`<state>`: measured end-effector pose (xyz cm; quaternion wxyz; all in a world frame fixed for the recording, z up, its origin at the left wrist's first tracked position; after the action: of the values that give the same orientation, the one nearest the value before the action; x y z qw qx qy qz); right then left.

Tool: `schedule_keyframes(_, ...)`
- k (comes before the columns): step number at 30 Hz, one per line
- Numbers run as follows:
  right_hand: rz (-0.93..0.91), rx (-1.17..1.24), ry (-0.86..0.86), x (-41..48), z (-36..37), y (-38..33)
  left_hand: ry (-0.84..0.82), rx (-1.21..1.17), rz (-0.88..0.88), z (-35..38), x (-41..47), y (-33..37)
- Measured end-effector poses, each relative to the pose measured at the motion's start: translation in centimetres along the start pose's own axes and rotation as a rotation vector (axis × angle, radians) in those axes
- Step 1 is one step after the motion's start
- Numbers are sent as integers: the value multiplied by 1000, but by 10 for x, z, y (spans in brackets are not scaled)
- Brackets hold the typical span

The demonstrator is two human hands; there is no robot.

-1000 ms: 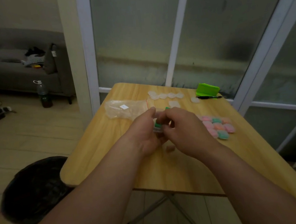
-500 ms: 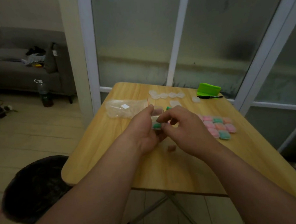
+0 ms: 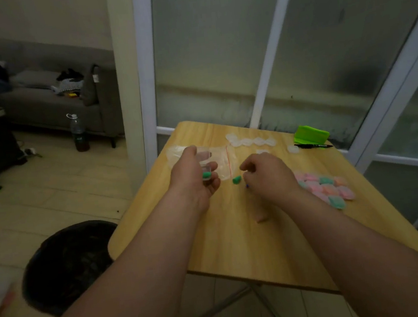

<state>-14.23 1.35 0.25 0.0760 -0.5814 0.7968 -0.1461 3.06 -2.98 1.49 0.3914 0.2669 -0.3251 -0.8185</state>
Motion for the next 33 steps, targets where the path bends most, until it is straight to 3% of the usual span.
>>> schedule_keyframes(8, -2, -229, -74, 18, 7, -13, -23, -14, -32, 0, 3, -3)
schedule_keyframes(19, -60, -141, -23, 21, 9, -5, -29, -4, -60, 4, 2, -8)
schedule_keyframes(26, -65, 166, 124, 2, -5, 1, -43, 33, -92, 13, -1, -15)
schedule_keyframes(33, -70, 596, 153, -50, -24, 15, -134, 53, -166, 38, -12, -32)
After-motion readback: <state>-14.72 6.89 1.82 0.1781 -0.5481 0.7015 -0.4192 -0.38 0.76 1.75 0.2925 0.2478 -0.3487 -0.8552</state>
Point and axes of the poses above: each hand's wrist, its own x-axis towards the middle knuckle, its own z-axis out of the palm, y = z × x, the point moved 1 cm from there along x, towards the middle knuckle, and after that the axes turned 15 degrees about -y, right-handed, at the moved point
